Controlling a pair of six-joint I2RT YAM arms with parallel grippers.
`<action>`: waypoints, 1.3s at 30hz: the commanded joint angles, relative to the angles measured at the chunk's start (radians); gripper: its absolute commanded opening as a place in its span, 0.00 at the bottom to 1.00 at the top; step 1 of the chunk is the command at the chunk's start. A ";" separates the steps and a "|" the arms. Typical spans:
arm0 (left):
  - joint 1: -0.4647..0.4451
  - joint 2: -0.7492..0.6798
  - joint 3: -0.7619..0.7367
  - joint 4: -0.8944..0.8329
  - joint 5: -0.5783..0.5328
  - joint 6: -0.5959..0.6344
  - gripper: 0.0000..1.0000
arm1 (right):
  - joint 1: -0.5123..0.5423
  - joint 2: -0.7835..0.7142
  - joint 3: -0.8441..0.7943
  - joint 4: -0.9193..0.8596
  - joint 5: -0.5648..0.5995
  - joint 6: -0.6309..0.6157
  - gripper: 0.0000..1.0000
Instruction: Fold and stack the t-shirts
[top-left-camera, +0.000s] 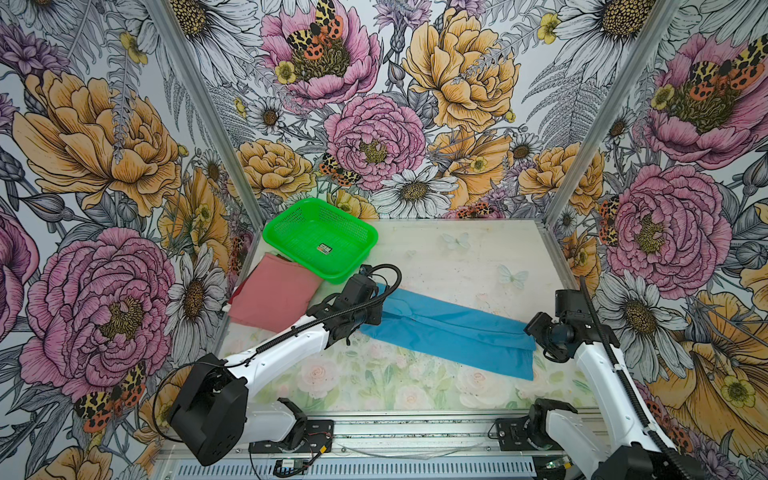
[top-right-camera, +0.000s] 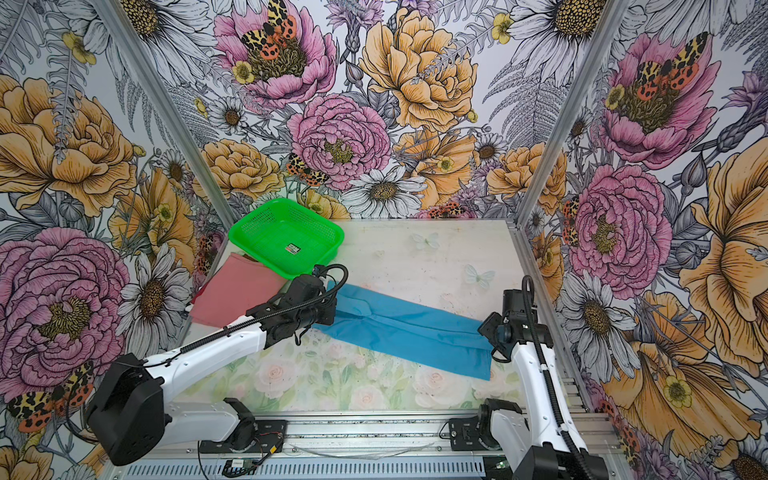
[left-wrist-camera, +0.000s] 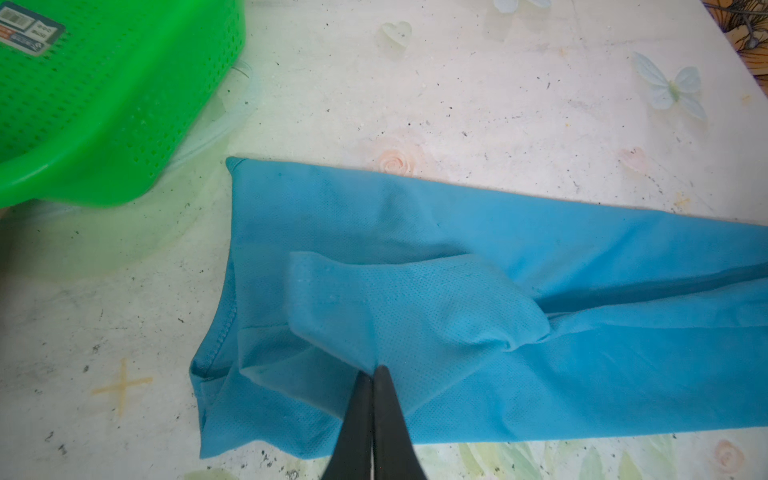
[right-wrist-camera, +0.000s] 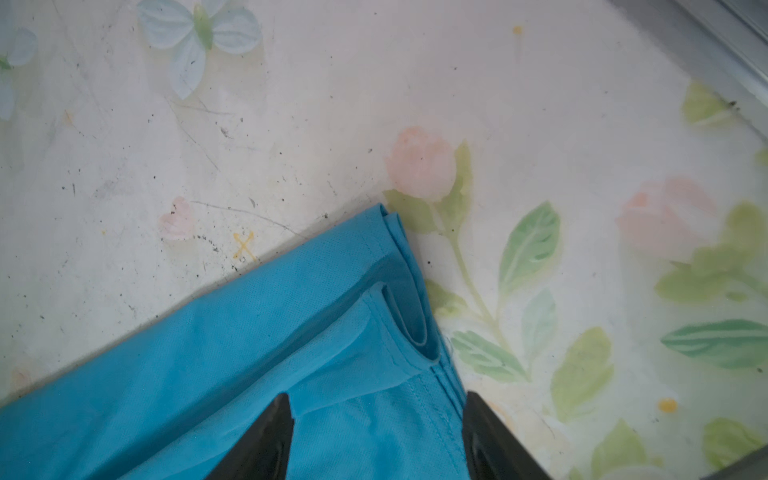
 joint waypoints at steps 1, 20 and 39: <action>-0.020 -0.018 -0.028 -0.003 -0.008 -0.023 0.00 | 0.024 0.027 0.047 0.015 -0.021 -0.050 0.69; 0.028 0.001 0.029 -0.040 0.059 -0.006 0.99 | 0.320 0.225 0.118 0.058 -0.011 -0.103 0.94; 0.037 0.342 0.072 0.185 0.261 -0.182 0.99 | 0.453 0.576 0.122 0.087 0.094 -0.038 0.99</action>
